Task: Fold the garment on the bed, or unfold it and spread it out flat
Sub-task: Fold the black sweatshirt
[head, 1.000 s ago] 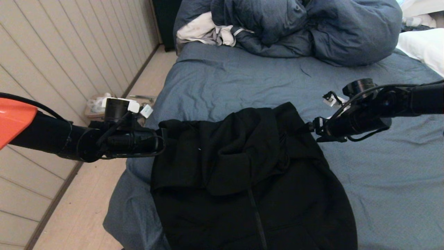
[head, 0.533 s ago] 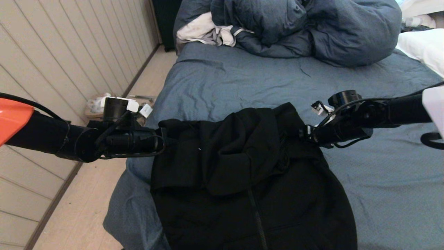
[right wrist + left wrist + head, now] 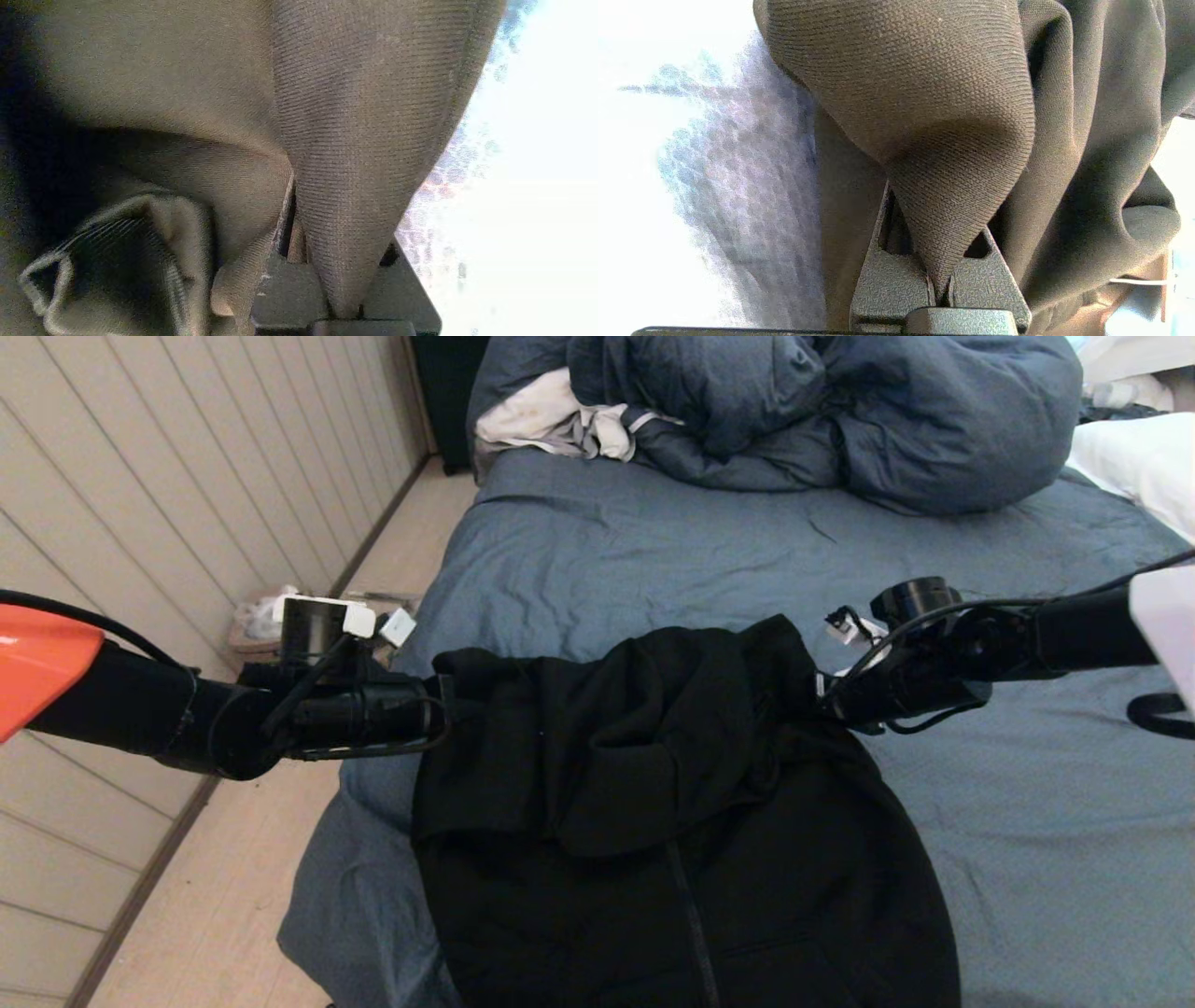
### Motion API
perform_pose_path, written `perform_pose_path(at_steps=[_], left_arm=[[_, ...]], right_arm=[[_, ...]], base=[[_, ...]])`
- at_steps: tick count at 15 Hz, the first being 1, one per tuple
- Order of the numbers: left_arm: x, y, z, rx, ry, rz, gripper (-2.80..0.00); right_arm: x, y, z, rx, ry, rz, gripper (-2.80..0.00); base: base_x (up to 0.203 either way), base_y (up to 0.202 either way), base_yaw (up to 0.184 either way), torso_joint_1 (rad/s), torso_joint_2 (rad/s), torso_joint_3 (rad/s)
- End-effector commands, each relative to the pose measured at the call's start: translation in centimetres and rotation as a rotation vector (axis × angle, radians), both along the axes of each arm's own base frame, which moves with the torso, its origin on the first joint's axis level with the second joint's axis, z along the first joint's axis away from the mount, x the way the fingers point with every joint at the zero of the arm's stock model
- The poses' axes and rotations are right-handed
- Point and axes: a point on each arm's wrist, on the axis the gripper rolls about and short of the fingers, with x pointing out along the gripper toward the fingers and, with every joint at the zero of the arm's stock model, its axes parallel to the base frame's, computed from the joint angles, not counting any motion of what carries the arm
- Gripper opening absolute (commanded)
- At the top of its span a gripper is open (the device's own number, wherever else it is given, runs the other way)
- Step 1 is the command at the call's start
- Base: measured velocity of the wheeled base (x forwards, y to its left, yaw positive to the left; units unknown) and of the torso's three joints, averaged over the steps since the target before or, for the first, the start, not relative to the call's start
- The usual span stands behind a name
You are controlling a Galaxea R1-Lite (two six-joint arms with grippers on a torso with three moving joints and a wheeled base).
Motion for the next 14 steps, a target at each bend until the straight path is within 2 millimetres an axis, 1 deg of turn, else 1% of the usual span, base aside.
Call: perform_pose_path(at_steps=[1,4,7,10,12,14], left_arm=[[0.4,-0.1,-0.3,-0.009,-0.017,0.003,-2.8],[0.9,-0.2,0.4,-0.01,-0.065,0.023,-2.8],[1.6,-0.5,2.1,-0.023,-0.13,0.029,-2.8],[2.2,-0.6,3.9,-0.033,-0.187,0.028,-2.8],[2.6,-0.7,5.0,-0.036,-0.203,0.033,-2.8],[2.9,-0.8,5.7,-0.036,-0.207,0.037,-2.8]], right_arm=[[-0.3,0.2,1.2,0.001,-0.032,0.007,-2.8],[-0.3,0.3,2.2,0.003,-0.078,0.01,-2.8],[0.4,0.3,2.9,0.004,-0.162,0.006,-2.8],[0.8,0.2,4.3,0.02,-0.209,-0.01,-2.8],[1.3,0.1,5.3,0.052,-0.233,-0.037,-2.8],[1.8,0.1,5.7,0.067,-0.251,-0.052,-2.8]], base=[[0.0,0.0,0.0,0.0,0.0,0.0],[0.0,0.0,0.0,0.0,0.0,0.0],[0.0,0.0,0.0,0.0,0.0,0.0],[0.0,0.0,0.0,0.0,0.0,0.0],[0.0,0.0,0.0,0.0,0.0,0.0],[0.0,0.0,0.0,0.0,0.0,0.0]])
